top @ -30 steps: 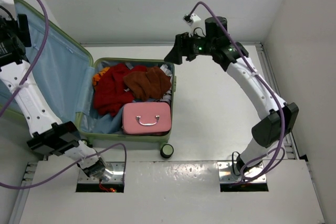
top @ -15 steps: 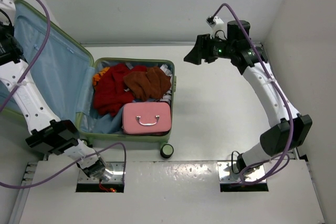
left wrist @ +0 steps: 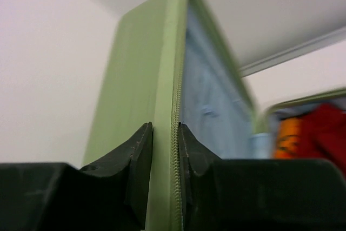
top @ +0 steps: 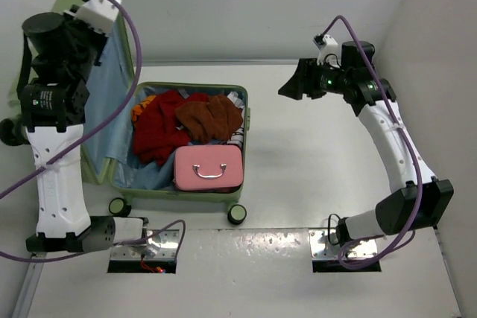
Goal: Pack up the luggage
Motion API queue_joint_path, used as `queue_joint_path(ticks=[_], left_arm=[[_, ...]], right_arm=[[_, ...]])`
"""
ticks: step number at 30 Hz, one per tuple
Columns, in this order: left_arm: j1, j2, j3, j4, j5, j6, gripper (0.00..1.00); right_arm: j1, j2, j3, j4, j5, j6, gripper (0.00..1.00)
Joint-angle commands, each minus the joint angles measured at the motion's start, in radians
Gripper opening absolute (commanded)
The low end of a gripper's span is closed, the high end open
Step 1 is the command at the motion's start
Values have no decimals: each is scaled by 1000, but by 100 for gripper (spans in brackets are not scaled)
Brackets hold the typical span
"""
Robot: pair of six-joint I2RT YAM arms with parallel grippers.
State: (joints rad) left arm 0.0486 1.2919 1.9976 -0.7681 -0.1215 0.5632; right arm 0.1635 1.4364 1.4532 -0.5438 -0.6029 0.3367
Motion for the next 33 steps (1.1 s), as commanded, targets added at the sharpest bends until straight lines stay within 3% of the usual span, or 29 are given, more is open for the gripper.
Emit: queue_joint_path(ticks=[1,7,9,12,15,16,18,20,23,26,29,33], left_arm=[[-128,-13,18,69,250,-181,34],[-314,73,102,139,722,-492,45],[-328,86,81,271,887,-638,51],[-328,121,152,371,941,-771,58],[-328,115,263,406,800,-783,67],[-328,103,286,406,652,-783,67],[-316,64,335,406,486,-761,67],[-283,29,336,395,180,-729,67],[-274,-45,270,379,-211,-636,69],[-274,-91,190,265,-488,-556,71],[-274,-156,19,133,-646,-556,69],[-247,-259,-247,50,-612,-565,73]], right_arm=[[-22,-51,-25,-4,-11,5,73],[-38,-73,-74,-8,-12,21,73],[-44,-74,-85,-7,-9,19,73],[-50,-85,-105,-16,8,12,73],[-48,-87,-132,-30,40,2,75],[-45,-85,-140,-42,52,8,75],[-50,-85,-185,-51,52,19,75],[-36,-96,-223,-67,48,22,73],[-13,-119,-273,-91,17,-2,72],[27,-122,-286,-126,3,-77,71],[73,-117,-290,-160,35,-120,71],[143,-85,-286,-197,71,-192,69]])
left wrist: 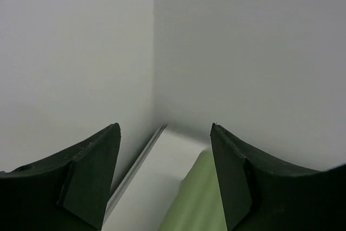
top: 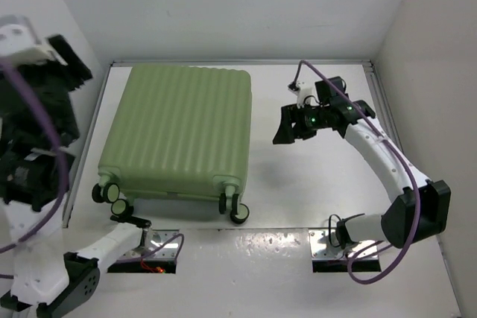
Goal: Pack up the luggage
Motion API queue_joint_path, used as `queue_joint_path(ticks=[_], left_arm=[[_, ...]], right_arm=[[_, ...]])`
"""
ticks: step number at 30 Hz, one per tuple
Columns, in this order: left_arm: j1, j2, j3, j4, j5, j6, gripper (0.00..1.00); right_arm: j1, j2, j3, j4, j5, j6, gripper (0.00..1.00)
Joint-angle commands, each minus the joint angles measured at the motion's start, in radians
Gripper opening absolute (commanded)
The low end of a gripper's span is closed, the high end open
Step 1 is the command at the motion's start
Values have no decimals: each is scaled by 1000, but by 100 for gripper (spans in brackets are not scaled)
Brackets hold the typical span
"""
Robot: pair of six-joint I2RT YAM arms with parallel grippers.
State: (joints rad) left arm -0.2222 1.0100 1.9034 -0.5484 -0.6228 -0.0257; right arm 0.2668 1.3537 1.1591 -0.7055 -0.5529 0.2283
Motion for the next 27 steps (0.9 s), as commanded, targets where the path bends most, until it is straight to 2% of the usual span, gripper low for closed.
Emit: queue_joint_path(ticks=[1,2,3,6,8,10,11,12,14,15,16,17,18,19,21,23,24,26,27], left_arm=[[38,22,-202,-238,-100,15,73],[69,22,-222,-277,-60,-9,70],[86,22,-242,-316,-33,-23,68],[139,22,-340,-413,91,-65,65],[159,1,-395,-452,145,-74,64],[173,1,-418,-472,170,-74,62],[185,1,-438,-491,181,-83,60],[199,10,-455,-492,190,-83,58],[221,10,-524,-505,201,-109,55],[251,10,-550,-505,216,-118,52],[268,10,-575,-505,225,-129,50],[289,0,-602,-505,225,-141,48],[335,-1,-618,-502,225,-160,43],[352,22,-606,-502,236,-169,41],[401,45,-606,-513,245,-183,39],[463,80,-606,-513,271,-183,37],[481,97,-606,-513,271,-172,37],[587,162,-595,-513,352,-148,37],[587,186,-595,-513,380,-148,37]], right_arm=[[54,10,19,-49,21,-102,69],[99,13,25,-119,-2,-128,69],[113,22,45,-150,-49,-256,69],[213,-23,42,-271,-106,-473,66],[251,-62,-19,-264,-127,-548,61],[294,-143,-45,-256,-137,-621,51],[311,-169,-59,-259,-140,-626,48],[349,-176,-56,-279,-145,-626,39],[414,-191,-42,-308,-182,-619,30],[495,-199,-47,-304,-191,-615,22],[526,-235,-55,-293,-188,-600,20],[554,-254,-82,-248,-171,-593,19],[645,-274,-122,-217,-159,-583,19],[678,-334,-140,-127,-113,-581,17],[776,-372,-193,-76,-29,-604,16],[880,-380,-184,12,74,-629,16],[894,-364,-155,26,86,-630,16],[933,-331,-80,86,100,-603,16],[933,-318,-59,112,99,-595,16]])
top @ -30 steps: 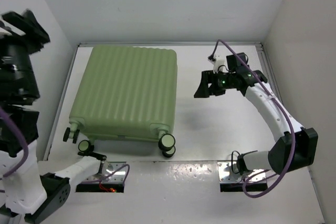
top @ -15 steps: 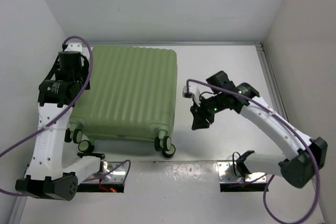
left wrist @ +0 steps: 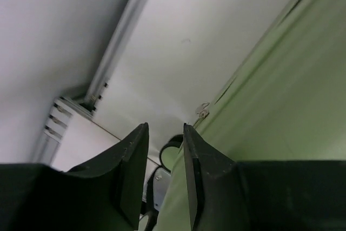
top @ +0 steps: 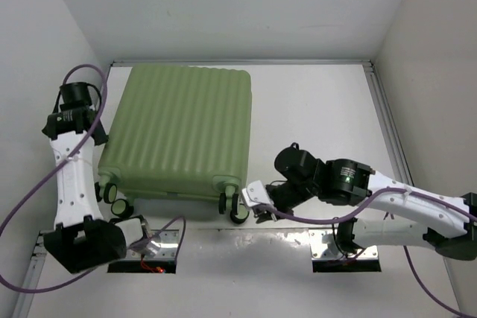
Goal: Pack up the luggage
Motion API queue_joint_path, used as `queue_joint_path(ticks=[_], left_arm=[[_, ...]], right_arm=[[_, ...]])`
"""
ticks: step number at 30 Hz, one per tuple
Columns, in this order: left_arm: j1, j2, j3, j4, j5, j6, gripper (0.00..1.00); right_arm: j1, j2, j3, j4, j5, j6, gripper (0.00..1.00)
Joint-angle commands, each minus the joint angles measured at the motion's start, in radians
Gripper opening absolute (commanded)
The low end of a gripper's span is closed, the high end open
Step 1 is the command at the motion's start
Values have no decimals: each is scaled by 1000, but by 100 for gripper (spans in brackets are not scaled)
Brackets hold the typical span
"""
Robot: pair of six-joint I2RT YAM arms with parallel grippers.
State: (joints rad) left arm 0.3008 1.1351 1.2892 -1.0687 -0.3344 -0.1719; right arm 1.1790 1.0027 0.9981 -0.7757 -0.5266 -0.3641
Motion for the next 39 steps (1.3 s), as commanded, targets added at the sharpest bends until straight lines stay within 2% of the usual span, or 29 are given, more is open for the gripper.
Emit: queue_joint_path(ticks=[1,4,8,13,17,23,25,26,30,33,37,39], left_arm=[[120,86,19,7,157,23,37],[202,179,19,18,254,64,31],[221,212,19,27,415,87,25],[221,177,-2,36,535,127,23],[221,153,-11,36,627,146,22],[221,135,-86,15,918,227,18],[221,123,-106,13,980,258,18],[212,123,-94,1,1008,281,18],[189,158,-123,-10,1112,304,17],[147,158,-168,-10,1251,342,16],[-11,158,-206,-1,1310,376,16],[-77,158,-220,19,1321,376,16]], right_arm=[[33,37,137,212,70,28,16],[86,83,180,309,65,54,18],[137,232,256,397,105,62,18],[169,454,346,323,138,7,17],[199,551,335,280,224,-41,15],[182,596,189,366,474,-107,13],[130,587,120,424,560,-52,13],[117,568,102,465,661,-38,13],[12,521,21,507,757,62,12],[-105,502,25,501,780,148,11],[-377,488,86,446,795,256,9],[-462,501,111,405,789,295,9]])
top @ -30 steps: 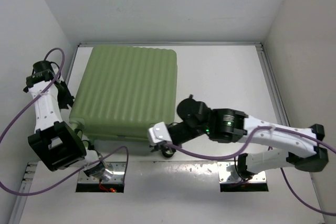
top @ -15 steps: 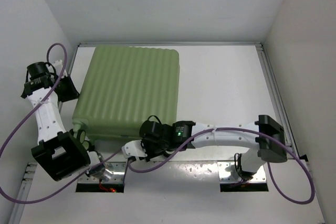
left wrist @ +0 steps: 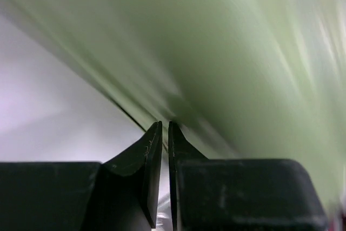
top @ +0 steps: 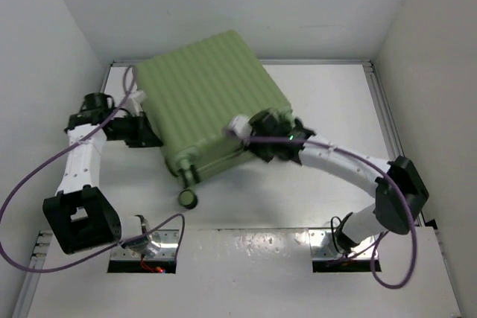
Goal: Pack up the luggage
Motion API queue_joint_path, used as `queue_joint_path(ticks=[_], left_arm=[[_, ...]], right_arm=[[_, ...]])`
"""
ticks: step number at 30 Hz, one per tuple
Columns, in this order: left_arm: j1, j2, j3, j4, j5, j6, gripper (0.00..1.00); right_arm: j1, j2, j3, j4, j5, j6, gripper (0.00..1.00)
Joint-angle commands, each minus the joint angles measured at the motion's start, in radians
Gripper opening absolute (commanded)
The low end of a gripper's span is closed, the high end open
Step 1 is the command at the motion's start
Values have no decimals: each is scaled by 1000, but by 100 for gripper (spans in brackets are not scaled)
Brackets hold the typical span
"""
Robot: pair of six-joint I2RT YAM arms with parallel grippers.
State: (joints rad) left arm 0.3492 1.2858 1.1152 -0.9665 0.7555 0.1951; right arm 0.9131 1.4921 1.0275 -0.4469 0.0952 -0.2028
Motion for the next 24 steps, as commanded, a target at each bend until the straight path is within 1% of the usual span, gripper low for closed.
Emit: queue_joint_path(ticks=[1,2,3,4,5,6,7,8,9,10,11,12,13,14,15,16,17,18,19,20,21,22,23,24], left_arm=[[-189,7,-46,-58,240,9,16],[-222,7,-46,-48,240,9,14],[-249,7,-46,-37,240,9,14],[-275,7,-46,-12,240,-3,14],[-315,7,-37,6,252,-14,13],[-329,7,-37,26,261,-28,13],[-340,7,-13,60,271,-42,13],[-340,7,1,80,271,-54,14],[-329,7,17,110,257,-75,14],[-311,-5,34,179,231,-107,14],[-256,-22,66,214,207,-171,18],[-230,-31,93,273,141,-213,22],[-207,-40,94,273,101,-214,25],[-190,-51,103,334,56,-255,29],[-159,-75,103,362,-55,-278,34],[-145,-88,103,394,-114,-299,36],[-129,-100,72,469,-157,-339,37],[-90,-109,57,506,-206,-351,44],[-75,-109,48,531,-240,-352,52],[-64,-109,48,558,-280,-352,59],[-49,-86,58,558,-333,-352,67],[-33,-33,69,558,-405,-352,71],[-15,1,81,558,-406,-352,73],[26,36,110,569,-392,-352,74]], right_arm=[[-332,13,133,67,164,157,9],[-373,29,153,32,155,176,9],[-448,51,176,25,141,184,9],[-486,71,234,25,140,187,9],[-546,82,255,34,140,195,9],[-609,105,290,37,118,195,9],[-635,112,321,46,109,227,12],[-696,117,353,47,78,235,14],[-713,112,368,34,4,273,21],[-730,105,391,16,-114,293,26],[-762,91,401,10,-180,327,32],[-764,30,381,10,-315,339,44],[-763,7,355,7,-435,345,49],[-737,-39,336,1,-465,321,52],[-694,-59,321,-22,-477,306,54],[-651,-99,290,-36,-508,301,55],[-625,-136,254,-51,-528,304,55],[-593,-154,234,-76,-551,312,58],[-553,-196,191,-84,-608,321,60],[-531,-205,157,-94,-615,324,61],[-475,-214,134,-107,-643,330,63],[-452,-223,126,-131,-663,333,67],[-432,-227,111,-139,-649,332,70],[-366,-227,106,-147,-612,338,74]])
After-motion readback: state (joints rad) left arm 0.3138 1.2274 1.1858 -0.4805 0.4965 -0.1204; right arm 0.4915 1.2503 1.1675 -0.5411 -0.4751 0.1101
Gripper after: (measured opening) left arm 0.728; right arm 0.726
